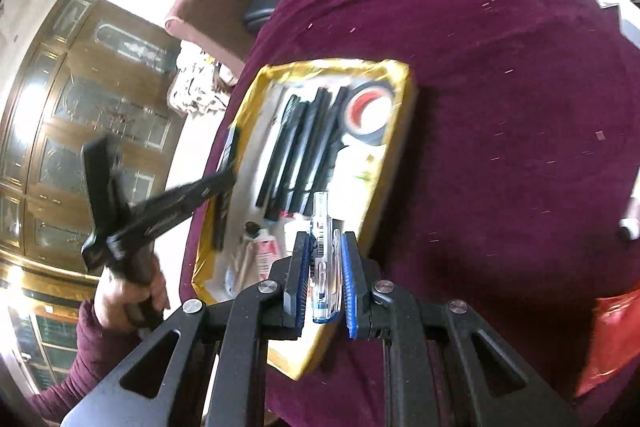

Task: Organize objects
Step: 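Carry the marker and clear pen over the tray and lower them in, then open both tools to release the marker and pen in the tray, then move both open tools back over the red packet and remaining items, then grasp the white daisy-printed cream tube with the left tool, then grasp the pink fluffy pom-pom with the right tool while the left tool holds the tube, then carry the cream tube and pom-pom over the tray and lower them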

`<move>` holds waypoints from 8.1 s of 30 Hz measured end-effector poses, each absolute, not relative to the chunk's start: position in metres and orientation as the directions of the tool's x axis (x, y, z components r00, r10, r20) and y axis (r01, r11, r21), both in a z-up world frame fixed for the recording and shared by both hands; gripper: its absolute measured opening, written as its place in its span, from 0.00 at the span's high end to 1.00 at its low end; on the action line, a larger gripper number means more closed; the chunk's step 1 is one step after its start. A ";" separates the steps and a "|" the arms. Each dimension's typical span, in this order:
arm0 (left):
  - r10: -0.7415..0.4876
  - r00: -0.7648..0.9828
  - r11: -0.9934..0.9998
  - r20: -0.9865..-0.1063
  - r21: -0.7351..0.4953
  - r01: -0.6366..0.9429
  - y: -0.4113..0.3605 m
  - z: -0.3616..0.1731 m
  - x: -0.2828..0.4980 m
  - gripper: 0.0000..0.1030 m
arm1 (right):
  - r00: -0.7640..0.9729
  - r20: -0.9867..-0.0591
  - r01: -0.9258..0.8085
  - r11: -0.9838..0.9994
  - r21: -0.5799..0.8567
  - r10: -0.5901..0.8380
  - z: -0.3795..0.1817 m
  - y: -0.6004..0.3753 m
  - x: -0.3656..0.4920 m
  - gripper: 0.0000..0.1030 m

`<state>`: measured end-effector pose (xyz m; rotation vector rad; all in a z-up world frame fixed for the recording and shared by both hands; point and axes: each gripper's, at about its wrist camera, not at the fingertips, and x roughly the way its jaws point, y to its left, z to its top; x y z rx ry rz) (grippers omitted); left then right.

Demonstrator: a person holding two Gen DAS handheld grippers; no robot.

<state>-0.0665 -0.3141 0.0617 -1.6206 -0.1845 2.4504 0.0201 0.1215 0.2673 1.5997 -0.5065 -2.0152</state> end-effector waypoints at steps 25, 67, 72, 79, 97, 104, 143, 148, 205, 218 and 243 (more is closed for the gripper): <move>0.158 -0.312 -0.979 -0.937 -0.108 -0.170 -0.287 0.047 -0.120 0.81 | -0.142 -0.800 0.108 -0.812 0.573 -0.583 0.250 0.082 0.042 0.87; 0.242 -0.497 -0.940 -0.833 -0.328 0.093 -0.391 0.130 0.000 0.59 | 0.034 -0.770 0.180 -0.754 0.632 -0.637 0.225 -0.055 0.024 0.70; 0.220 -0.513 -0.948 -0.830 -0.306 0.088 -0.383 0.133 -0.001 0.58 | -0.124 -0.831 0.276 -0.823 0.497 -0.543 0.264 -0.049 0.028 0.60; 0.230 -0.510 -0.950 -0.829 -0.304 0.066 -0.366 0.130 -0.003 0.58 | -0.343 -0.887 0.271 -0.937 0.221 -0.309 0.296 -0.025 0.033 0.56; 0.245 -0.529 -0.954 -0.813 -0.300 0.019 -0.268 0.153 0.018 0.58 | -0.540 -0.833 0.170 -0.985 0.032 -0.120 0.343 0.101 0.073 0.55; 0.262 -0.516 -0.953 -0.816 -0.301 -0.009 -0.220 0.150 0.022 0.59 | -0.593 -0.800 0.172 -0.985 -0.019 -0.088 0.355 0.139 0.094 0.49; 0.311 -0.339 -0.934 -0.888 -0.221 -0.279 0.012 0.077 -0.030 0.59 | -0.413 -0.908 -0.231 -0.958 0.171 -0.063 0.274 0.417 0.114 0.48; 0.319 -0.329 -0.917 -0.889 -0.201 -0.345 0.041 0.068 -0.062 0.59 | -0.420 -0.904 -0.307 -0.924 0.229 -0.084 0.268 0.448 0.125 0.48; 0.384 -0.270 -0.834 -0.883 -0.207 -0.511 0.086 0.027 -0.064 0.71 | -0.408 -0.901 -0.153 -0.962 0.226 -0.147 0.277 0.480 0.017 0.69; 0.556 -0.375 -0.821 -0.742 -0.419 -0.388 -0.025 0.091 -0.034 0.71 | -0.454 -0.853 -0.066 -0.945 0.320 -0.257 0.318 0.414 0.049 0.69; 0.239 -0.425 -0.966 -0.873 -0.258 -0.012 -0.283 0.054 0.011 0.70 | -0.073 -0.823 0.298 -0.800 0.521 -0.563 0.252 0.061 0.076 0.68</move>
